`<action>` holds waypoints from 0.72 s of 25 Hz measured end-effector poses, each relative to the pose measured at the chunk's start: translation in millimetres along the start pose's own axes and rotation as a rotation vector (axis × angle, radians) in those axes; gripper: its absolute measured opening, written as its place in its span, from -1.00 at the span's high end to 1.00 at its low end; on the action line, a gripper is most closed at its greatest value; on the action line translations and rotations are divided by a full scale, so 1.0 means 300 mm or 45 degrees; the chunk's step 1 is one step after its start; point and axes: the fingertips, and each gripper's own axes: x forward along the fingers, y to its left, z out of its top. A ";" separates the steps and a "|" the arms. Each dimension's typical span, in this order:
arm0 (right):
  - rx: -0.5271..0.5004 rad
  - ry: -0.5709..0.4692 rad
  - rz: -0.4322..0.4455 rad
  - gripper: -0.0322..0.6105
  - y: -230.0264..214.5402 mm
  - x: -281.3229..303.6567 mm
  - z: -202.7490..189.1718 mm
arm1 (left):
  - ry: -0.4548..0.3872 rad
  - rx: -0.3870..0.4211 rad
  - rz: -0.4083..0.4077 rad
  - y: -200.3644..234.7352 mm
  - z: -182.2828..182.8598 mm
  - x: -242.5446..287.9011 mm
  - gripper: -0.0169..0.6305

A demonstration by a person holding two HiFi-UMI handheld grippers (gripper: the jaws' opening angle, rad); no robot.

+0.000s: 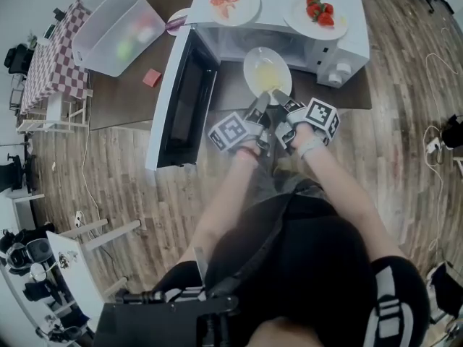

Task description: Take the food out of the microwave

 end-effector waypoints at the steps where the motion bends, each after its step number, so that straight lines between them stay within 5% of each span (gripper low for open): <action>1: 0.007 0.001 -0.001 0.80 -0.002 -0.013 -0.008 | 0.000 -0.001 0.002 -0.004 -0.011 -0.010 0.82; 18: 0.104 -0.036 -0.001 0.80 -0.028 -0.065 -0.102 | 0.058 -0.022 0.013 0.004 -0.054 -0.105 0.81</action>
